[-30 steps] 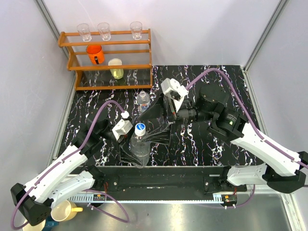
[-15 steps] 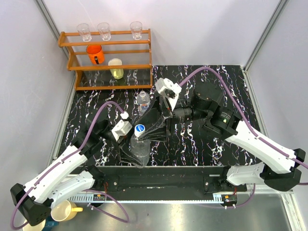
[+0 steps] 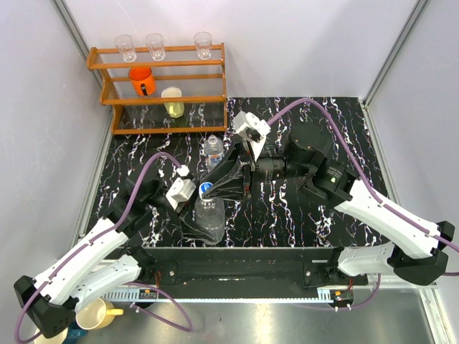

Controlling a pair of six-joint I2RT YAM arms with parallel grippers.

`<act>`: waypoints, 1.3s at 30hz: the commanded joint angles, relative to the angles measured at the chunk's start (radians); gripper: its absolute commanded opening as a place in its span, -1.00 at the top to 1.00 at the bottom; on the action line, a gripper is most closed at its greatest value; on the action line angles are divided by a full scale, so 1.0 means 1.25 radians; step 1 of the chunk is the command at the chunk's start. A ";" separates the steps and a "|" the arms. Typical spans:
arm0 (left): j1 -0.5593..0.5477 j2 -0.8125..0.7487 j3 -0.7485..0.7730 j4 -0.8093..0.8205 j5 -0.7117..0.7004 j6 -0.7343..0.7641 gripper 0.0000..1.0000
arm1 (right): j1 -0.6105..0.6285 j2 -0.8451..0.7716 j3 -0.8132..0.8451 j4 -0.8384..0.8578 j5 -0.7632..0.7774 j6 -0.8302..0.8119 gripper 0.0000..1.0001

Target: Screw on the bottle caps

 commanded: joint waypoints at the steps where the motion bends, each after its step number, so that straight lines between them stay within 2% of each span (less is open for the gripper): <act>1: 0.010 -0.010 0.030 0.031 -0.173 0.038 0.34 | 0.003 -0.016 0.006 -0.069 0.130 -0.021 0.81; 3: 0.013 -0.013 0.027 0.020 -0.261 0.049 0.33 | 0.003 -0.019 0.007 -0.123 0.229 -0.051 1.00; 11: 0.013 -0.015 -0.002 0.012 -0.586 0.099 0.29 | 0.020 -0.015 0.006 -0.218 0.503 -0.078 1.00; 14: 0.013 -0.016 -0.007 0.011 -0.698 0.104 0.28 | 0.063 0.016 0.027 -0.230 0.644 -0.076 1.00; 18: 0.013 -0.016 -0.012 0.012 -0.830 0.112 0.32 | 0.125 0.085 0.096 -0.263 0.921 -0.045 1.00; 21: 0.014 -0.018 -0.014 0.005 -0.893 0.108 0.35 | 0.171 0.135 0.138 -0.262 1.025 -0.045 1.00; 23: 0.014 -0.025 -0.016 0.005 -0.889 0.102 0.35 | 0.184 0.158 0.155 -0.256 1.056 -0.046 0.98; 24: 0.013 -0.024 -0.017 0.006 -0.884 0.094 0.35 | 0.185 0.159 0.165 -0.252 1.053 -0.046 0.58; 26: 0.014 -0.029 -0.022 0.010 -0.839 0.092 0.35 | 0.185 0.138 0.165 -0.227 1.038 -0.047 0.18; 27: 0.014 -0.030 -0.025 0.010 -0.825 0.092 0.35 | 0.185 0.126 0.153 -0.212 1.030 -0.052 -0.10; 30: 0.015 -0.036 -0.033 0.017 -0.696 0.108 0.35 | 0.184 0.039 0.088 -0.132 0.959 -0.075 -0.55; 31: 0.015 -0.037 -0.038 0.021 -0.647 0.113 0.34 | 0.179 -0.010 0.070 -0.112 0.930 -0.096 -0.61; 32: 0.016 -0.039 -0.040 0.017 -0.543 0.127 0.34 | 0.173 -0.035 0.050 -0.083 0.858 -0.107 -0.66; 34: 0.016 -0.037 -0.043 0.003 -0.437 0.165 0.34 | 0.154 -0.105 0.004 -0.068 0.780 -0.131 -0.78; 35: 0.016 -0.036 -0.043 -0.003 -0.367 0.178 0.34 | 0.149 -0.125 -0.010 -0.067 0.684 -0.139 -0.80; 37: 0.016 -0.031 -0.039 -0.045 -0.298 0.216 0.33 | 0.138 -0.172 -0.043 -0.068 0.596 -0.154 -0.84; 38: 0.015 -0.030 -0.030 -0.063 -0.225 0.233 0.33 | 0.124 -0.185 -0.049 -0.077 0.471 -0.158 -0.86; 39: 0.015 -0.029 -0.024 -0.077 -0.190 0.248 0.32 | 0.117 -0.192 -0.054 -0.079 0.418 -0.158 -0.86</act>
